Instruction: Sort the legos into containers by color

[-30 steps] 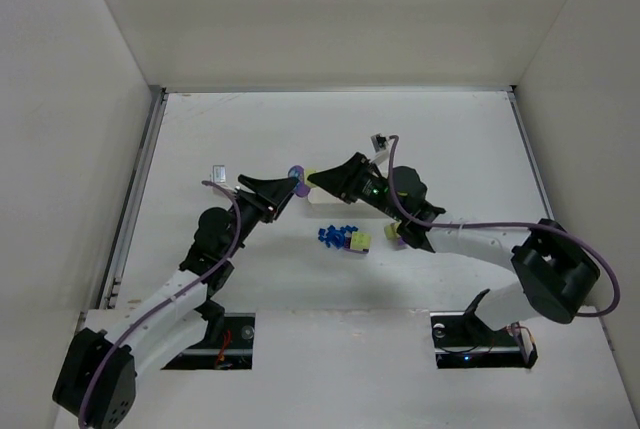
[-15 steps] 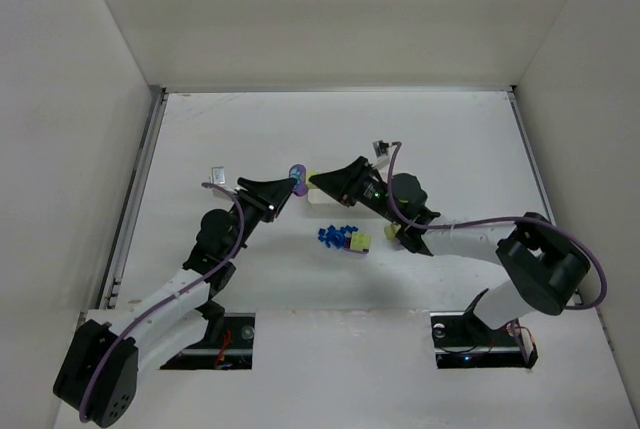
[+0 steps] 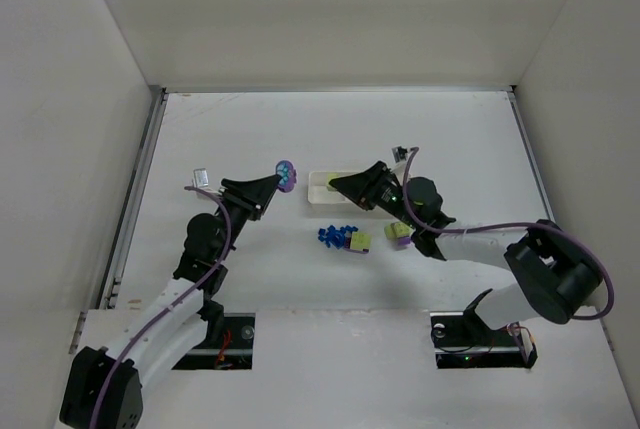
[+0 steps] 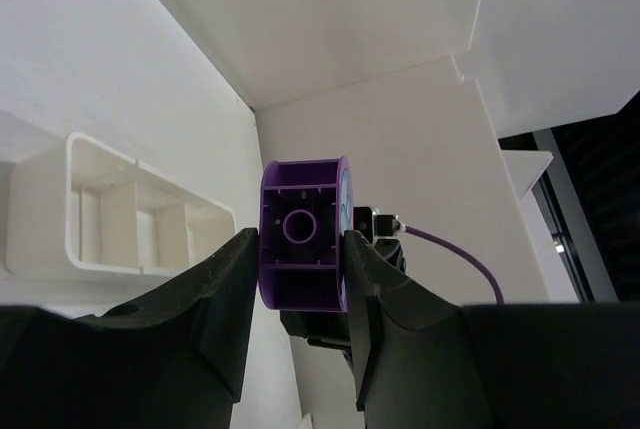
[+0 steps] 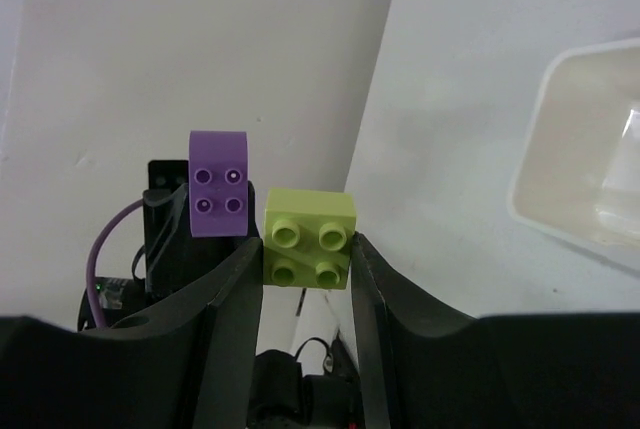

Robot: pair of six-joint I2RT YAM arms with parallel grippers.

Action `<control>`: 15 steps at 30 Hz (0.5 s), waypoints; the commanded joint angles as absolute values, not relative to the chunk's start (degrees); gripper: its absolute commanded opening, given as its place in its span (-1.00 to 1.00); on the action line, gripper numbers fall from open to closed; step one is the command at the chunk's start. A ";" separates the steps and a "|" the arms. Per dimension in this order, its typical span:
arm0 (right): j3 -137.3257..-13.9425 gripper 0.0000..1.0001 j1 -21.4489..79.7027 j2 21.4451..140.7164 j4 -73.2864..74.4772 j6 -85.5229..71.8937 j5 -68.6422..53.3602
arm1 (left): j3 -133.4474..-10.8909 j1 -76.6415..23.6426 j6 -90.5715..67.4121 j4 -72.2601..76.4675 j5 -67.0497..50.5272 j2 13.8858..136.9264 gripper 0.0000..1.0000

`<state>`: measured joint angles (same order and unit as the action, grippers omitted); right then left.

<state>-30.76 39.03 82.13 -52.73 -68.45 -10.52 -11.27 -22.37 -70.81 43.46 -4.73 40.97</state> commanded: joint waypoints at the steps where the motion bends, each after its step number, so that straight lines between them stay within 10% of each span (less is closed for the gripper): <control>1: -30.41 -0.46 38.10 80.16 -53.10 -65.66 -10.63 | -12.48 -22.19 -68.12 44.47 -4.75 40.60 -0.75; 15: -47.36 -0.45 41.44 84.63 -15.12 -41.05 9.93 | -15.81 -32.47 -50.99 30.60 5.09 39.64 -0.73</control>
